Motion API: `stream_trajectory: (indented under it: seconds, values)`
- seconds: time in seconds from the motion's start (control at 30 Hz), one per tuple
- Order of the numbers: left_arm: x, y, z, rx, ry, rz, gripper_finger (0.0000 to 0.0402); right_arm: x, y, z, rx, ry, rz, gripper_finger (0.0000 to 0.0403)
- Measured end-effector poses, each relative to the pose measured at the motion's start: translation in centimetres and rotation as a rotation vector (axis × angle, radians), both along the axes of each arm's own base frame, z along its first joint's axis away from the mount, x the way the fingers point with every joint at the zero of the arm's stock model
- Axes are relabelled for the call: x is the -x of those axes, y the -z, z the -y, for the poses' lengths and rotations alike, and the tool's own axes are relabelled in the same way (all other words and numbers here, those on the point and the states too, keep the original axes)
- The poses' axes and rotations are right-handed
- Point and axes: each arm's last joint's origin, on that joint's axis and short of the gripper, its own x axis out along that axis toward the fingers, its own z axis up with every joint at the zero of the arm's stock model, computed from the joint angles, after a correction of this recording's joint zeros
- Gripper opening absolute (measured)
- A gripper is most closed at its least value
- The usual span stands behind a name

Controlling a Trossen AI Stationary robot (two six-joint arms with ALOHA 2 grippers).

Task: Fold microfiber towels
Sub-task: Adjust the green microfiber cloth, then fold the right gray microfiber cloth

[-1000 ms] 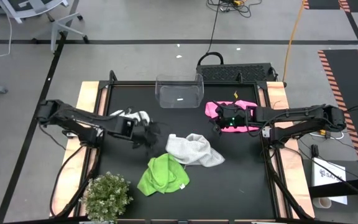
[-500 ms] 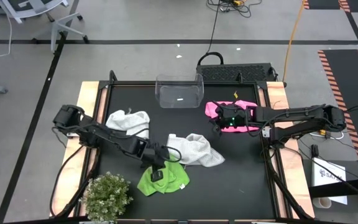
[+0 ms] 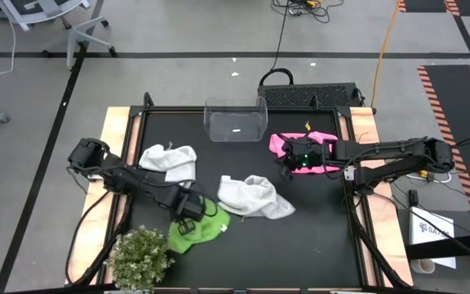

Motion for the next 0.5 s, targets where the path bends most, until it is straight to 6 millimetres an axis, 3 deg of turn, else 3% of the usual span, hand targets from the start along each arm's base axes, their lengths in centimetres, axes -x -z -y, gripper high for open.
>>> stream_trajectory:
  seconds: [0.1, 0.27, 0.5]
  values:
    - [0.2, -0.9, 0.6, 0.034, -0.006, -0.037, 0.0000, 0.1, 0.1, -0.1, -0.005, -0.031, -0.018, 0.0000]
    - [-2.2, -4.2, 1.7, 0.007, 0.052, 0.147, 0.0000, 0.4, 0.4, -0.3, -0.047, -0.077, -0.058, 0.0000]
    - [-5.4, -9.1, 0.8, -0.309, 0.115, 0.443, 0.0002, 1.3, 1.3, -2.0, -0.230, -0.208, -0.180, 0.0001]
